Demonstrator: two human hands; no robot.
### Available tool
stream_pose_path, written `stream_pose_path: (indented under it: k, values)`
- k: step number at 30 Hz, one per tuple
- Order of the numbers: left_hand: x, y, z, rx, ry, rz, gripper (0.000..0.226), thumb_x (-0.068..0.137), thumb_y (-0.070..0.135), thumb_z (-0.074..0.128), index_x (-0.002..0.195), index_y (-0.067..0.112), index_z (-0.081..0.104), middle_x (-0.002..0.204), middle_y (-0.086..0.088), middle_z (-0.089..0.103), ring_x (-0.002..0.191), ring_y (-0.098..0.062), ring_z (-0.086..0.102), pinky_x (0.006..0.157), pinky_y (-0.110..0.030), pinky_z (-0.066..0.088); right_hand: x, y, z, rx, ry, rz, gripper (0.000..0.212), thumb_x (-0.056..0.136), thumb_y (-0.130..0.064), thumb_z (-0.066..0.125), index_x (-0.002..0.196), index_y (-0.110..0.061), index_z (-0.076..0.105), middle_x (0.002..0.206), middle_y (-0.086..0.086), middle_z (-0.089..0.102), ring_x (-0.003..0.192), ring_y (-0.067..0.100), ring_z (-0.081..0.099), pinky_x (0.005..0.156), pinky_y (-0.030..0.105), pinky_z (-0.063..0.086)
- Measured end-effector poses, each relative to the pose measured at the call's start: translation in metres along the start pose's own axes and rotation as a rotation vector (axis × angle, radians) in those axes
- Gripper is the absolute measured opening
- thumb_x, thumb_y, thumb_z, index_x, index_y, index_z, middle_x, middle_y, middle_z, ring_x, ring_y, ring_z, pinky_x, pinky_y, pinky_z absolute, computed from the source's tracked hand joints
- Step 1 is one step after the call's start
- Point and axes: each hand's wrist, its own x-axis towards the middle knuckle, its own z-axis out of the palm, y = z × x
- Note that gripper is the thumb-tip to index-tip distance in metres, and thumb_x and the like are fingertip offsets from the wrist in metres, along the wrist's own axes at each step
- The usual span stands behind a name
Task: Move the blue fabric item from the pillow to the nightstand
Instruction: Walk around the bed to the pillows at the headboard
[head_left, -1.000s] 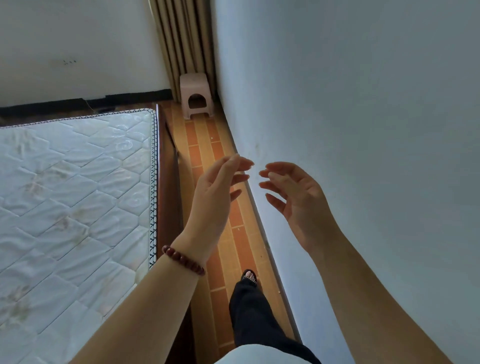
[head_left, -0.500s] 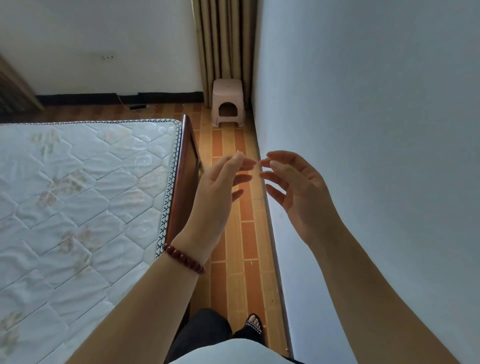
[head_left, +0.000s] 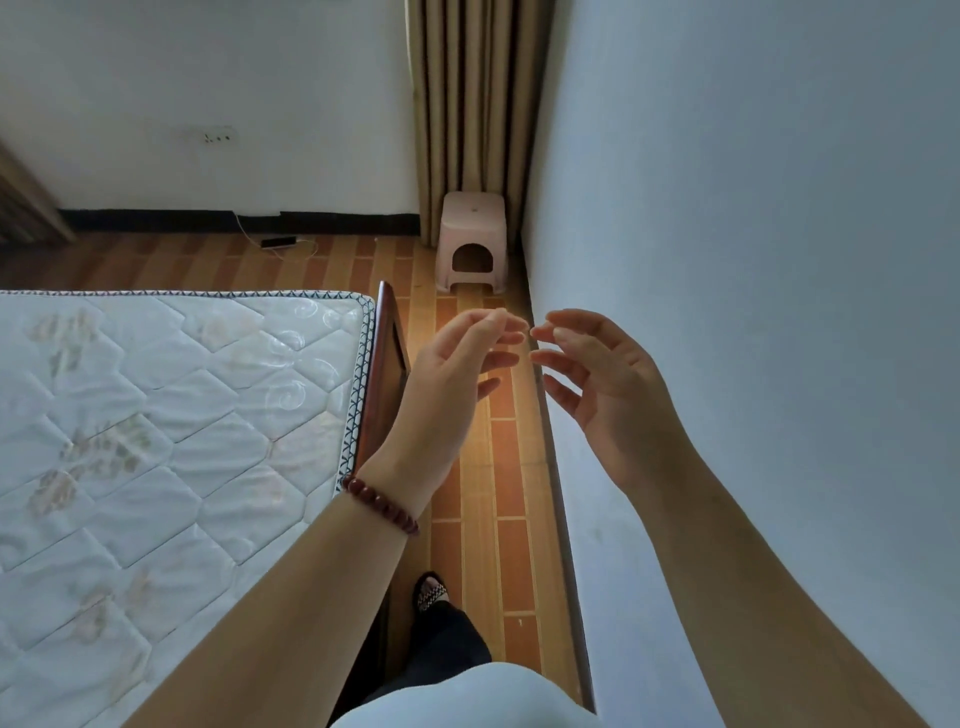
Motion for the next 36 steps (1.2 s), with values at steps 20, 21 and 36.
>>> stream_pose_path:
  k: [20, 21, 36]
  values:
    - [0.299, 0.020, -0.069, 0.046, 0.042, 0.061, 0.014, 0.090, 0.027, 0.056, 0.080, 0.032, 0.065, 0.078, 0.016, 0.070, 0.083, -0.005, 0.065, 0.081, -0.025, 0.050, 0.297, -0.019, 0.052, 0.043, -0.020, 0.009, 0.013, 0.092, -0.024, 0.055, 0.091, -0.031, 0.066, 0.095, -0.008, 0.071, 0.095, 0.012, 0.067, 0.080, 0.024, 0.049]
    - [0.319, 0.020, -0.068, 0.062, 0.040, 0.076, 0.011, 0.089, 0.027, 0.058, 0.082, 0.032, 0.065, 0.078, 0.014, 0.069, 0.083, -0.005, 0.065, 0.080, -0.024, 0.051, 0.317, -0.021, 0.050, 0.042, -0.019, 0.004, 0.012, 0.091, -0.025, 0.056, 0.091, -0.031, 0.066, 0.095, -0.008, 0.071, 0.095, 0.012, 0.067, 0.080, 0.024, 0.049]
    - [0.603, 0.053, -0.047, 0.038, 0.117, 0.067, 0.021, 0.091, 0.035, 0.053, 0.076, 0.036, 0.068, 0.084, 0.013, 0.071, 0.085, -0.004, 0.066, 0.079, -0.024, 0.048, 0.606, -0.076, 0.019, 0.054, -0.107, 0.001, 0.014, 0.081, -0.032, 0.059, 0.080, -0.039, 0.071, 0.091, -0.012, 0.073, 0.089, 0.005, 0.067, 0.082, 0.028, 0.044]
